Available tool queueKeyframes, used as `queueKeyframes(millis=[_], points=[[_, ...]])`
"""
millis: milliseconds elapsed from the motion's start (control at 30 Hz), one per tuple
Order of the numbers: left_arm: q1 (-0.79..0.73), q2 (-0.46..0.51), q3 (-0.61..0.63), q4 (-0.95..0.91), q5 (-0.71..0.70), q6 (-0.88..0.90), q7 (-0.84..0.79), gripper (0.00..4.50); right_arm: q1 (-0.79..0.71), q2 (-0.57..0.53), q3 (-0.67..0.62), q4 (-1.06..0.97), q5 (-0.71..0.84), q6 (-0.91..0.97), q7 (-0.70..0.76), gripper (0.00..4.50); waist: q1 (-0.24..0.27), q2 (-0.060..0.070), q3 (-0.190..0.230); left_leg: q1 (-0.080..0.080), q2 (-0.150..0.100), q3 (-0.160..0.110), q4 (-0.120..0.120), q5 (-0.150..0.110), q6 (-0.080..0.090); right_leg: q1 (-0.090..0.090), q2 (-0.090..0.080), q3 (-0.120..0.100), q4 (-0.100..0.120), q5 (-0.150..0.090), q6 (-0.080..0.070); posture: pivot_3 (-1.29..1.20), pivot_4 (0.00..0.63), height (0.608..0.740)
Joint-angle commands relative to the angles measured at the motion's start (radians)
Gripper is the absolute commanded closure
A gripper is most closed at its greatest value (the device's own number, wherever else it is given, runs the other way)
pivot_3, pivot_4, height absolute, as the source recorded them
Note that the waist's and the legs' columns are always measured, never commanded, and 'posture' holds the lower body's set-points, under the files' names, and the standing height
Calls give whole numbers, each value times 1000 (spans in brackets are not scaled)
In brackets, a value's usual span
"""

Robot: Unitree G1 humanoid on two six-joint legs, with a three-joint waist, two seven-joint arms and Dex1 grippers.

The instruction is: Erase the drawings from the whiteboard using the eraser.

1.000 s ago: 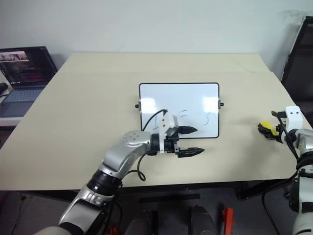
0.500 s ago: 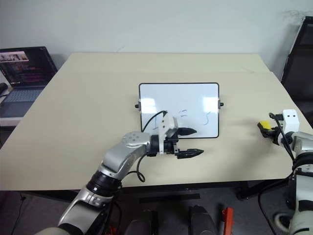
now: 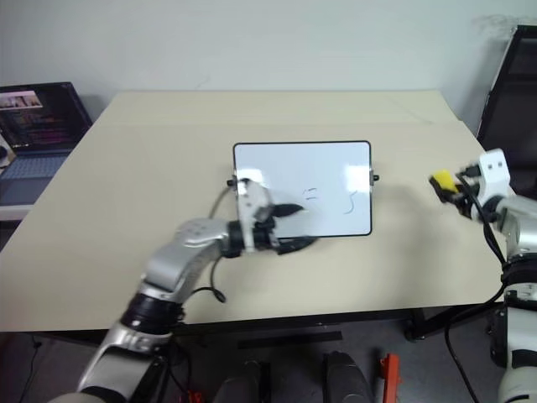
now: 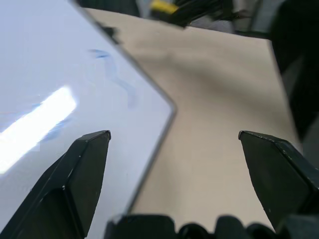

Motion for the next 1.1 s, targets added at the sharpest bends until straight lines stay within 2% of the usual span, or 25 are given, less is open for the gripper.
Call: queueKeyframes(millis=[33, 133, 233, 500, 733, 900, 1100], points=[[43, 55, 159, -82, -72, 5, 24, 0, 25, 38, -32, -257, 69, 32, -17, 3303, 2, 0, 0, 0, 0, 0, 0, 0, 0, 0, 0, 0, 0, 0, 0, 0, 150, 740], [95, 99, 313, -75, -122, -18, 54, 0, 30, 98, 17, -401, 87, 43, -20, 3303, 8, 0, 0, -1, 0, 0, 1, 0, 0, 0, -1, 0, -1, 0, 0, 0, 150, 740], [172, 158, 373, -75, -108, -58, 43, 0, 26, 151, 108, -449, 43, 16, -28, 3304, 9, 0, 0, -1, 0, 0, 1, 0, 0, 0, -1, -1, -1, 0, 0, 0, 150, 740], [334, 239, 399, -121, -60, -188, 20, 0, -39, 315, 319, -423, -88, -129, -45, 3304, 21, 0, 0, -1, 0, 0, 1, 0, 0, -1, -2, -2, -1, 0, 0, 0, 150, 740], [361, 331, 392, -222, -86, -143, -23, 0, -72, 453, 500, -370, -237, -342, -54, 3304, 24, 0, 0, -1, 1, -1, 0, 0, 0, -1, -1, -2, -1, 0, -1, 0, 150, 740], [359, 409, 392, -288, -132, -67, -66, 0, -83, 506, 542, -241, -277, -458, -41, 3304, 24, 0, 0, -1, 1, -1, 0, 0, 0, -1, -2, -2, -1, 0, -1, 0, 150, 740], [344, 397, 359, -280, -125, -53, -50, 0, -197, 533, 574, 61, -383, -593, -74, 3304, 20, 0, 0, 0, 1, 0, 0, 0, 0, -1, -1, -3, 0, 0, -2, 0, 150, 740]])
